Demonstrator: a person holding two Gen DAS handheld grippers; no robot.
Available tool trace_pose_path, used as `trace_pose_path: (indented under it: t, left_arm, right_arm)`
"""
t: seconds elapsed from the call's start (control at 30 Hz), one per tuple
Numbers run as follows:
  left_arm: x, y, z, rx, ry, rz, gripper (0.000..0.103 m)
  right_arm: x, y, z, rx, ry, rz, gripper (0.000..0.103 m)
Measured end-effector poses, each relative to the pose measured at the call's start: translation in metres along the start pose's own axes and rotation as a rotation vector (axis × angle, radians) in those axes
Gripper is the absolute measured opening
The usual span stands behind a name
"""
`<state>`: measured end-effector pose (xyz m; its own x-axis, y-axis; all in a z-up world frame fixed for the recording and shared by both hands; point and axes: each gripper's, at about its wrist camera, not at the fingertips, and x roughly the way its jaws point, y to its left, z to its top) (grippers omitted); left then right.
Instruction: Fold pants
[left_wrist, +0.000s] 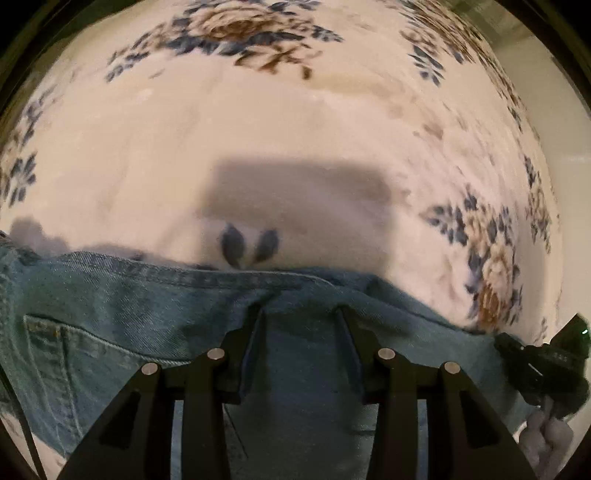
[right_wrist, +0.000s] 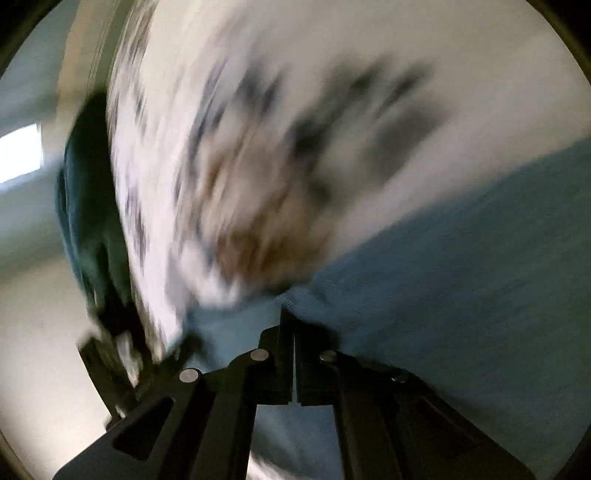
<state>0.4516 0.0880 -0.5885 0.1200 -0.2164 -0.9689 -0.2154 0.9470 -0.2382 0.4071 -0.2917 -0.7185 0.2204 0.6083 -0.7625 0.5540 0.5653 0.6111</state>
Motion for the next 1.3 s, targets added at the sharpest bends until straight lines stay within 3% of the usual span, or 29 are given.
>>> trace_pose_path:
  t: [0.07,0.17,0.27,0.33,0.4,0.43,0.47,0.5,0.53,0.57,0.63,0.67,0.73,0.77,0.8,0.83,0.93,0.97,1.07,1.17,1.3]
  left_arm:
    - [0.001,0.004,0.001,-0.013,0.006,-0.020,0.039]
    - [-0.008,-0.003,-0.004,-0.014,-0.006,0.013,0.038]
    - [-0.026,-0.023,-0.017,0.005,-0.043,0.021,0.036]
    - [-0.042,-0.047,-0.036,0.067,-0.084,0.020,0.041]
    - [-0.040,-0.067,-0.056,0.154,-0.095,0.083,0.045]
    - [-0.033,-0.070,-0.063,0.192,-0.094,0.139,0.045]
    - [-0.018,-0.069,-0.070,0.214,-0.077,0.213,0.045]
    - [-0.005,-0.065,-0.069,0.200,-0.043,0.231,0.045]
    - [0.003,-0.056,-0.071,0.160,0.001,0.216,0.045]
    - [0.004,-0.047,-0.074,0.107,0.018,0.187,0.045]
    - [-0.005,-0.048,-0.078,0.093,-0.008,0.183,0.045]
    - [-0.011,-0.053,-0.082,0.098,-0.025,0.185,0.045]
    - [-0.017,-0.066,-0.092,0.101,-0.039,0.163,0.045]
    - [-0.020,-0.079,-0.100,0.115,-0.052,0.155,0.045]
    - [-0.021,-0.089,-0.107,0.131,-0.060,0.159,0.045]
    - [-0.018,-0.101,-0.114,0.156,-0.062,0.171,0.046]
    - [0.007,-0.138,-0.131,0.230,-0.005,0.236,0.050]
    - [0.019,-0.150,-0.137,0.250,0.020,0.244,0.058]
    - [0.042,-0.171,-0.147,0.307,0.035,0.318,0.063]
    - [0.049,-0.166,-0.142,0.258,0.031,0.299,0.073]
    - [0.054,-0.150,-0.135,0.193,0.048,0.203,0.094]
  right_arm:
    - [-0.015,-0.018,0.012,0.036,-0.054,-0.042,0.000]
    - [-0.036,-0.044,0.026,0.103,-0.049,-0.004,0.000]
    - [-0.055,-0.025,0.016,0.016,-0.028,0.033,0.006]
    - [-0.063,-0.002,-0.001,-0.089,-0.011,0.047,0.022]
    - [-0.065,0.019,-0.023,-0.174,0.017,0.032,0.062]
    - [-0.062,0.023,-0.033,-0.219,0.025,-0.012,0.062]
    - [-0.056,0.019,-0.040,-0.255,0.018,-0.172,0.062]
    - [-0.052,0.009,-0.040,-0.242,0.022,-0.263,0.044]
    - [-0.054,-0.016,-0.036,-0.159,0.031,-0.290,0.025]
    - [-0.066,-0.049,-0.031,-0.022,0.024,-0.238,0.000]
    - [-0.096,-0.081,-0.031,0.109,-0.004,-0.132,0.000]
    - [-0.127,-0.085,-0.036,0.086,-0.065,-0.143,0.008]
    - [-0.174,-0.089,-0.053,0.052,-0.195,-0.241,0.035]
    - [-0.205,-0.098,-0.065,0.078,-0.282,-0.308,0.064]
    - [-0.224,-0.109,-0.074,0.120,-0.340,-0.342,0.078]
    - [-0.245,-0.127,-0.084,0.189,-0.396,-0.339,0.078]
    - [-0.259,-0.193,-0.093,0.408,-0.391,-0.183,0.078]
    - [-0.250,-0.217,-0.094,0.481,-0.384,-0.080,0.078]
    - [-0.230,-0.258,-0.088,0.544,-0.371,0.130,0.078]
    - [-0.210,-0.259,-0.073,0.483,-0.409,0.227,0.079]
    - [-0.196,-0.249,-0.053,0.410,-0.440,0.243,0.084]
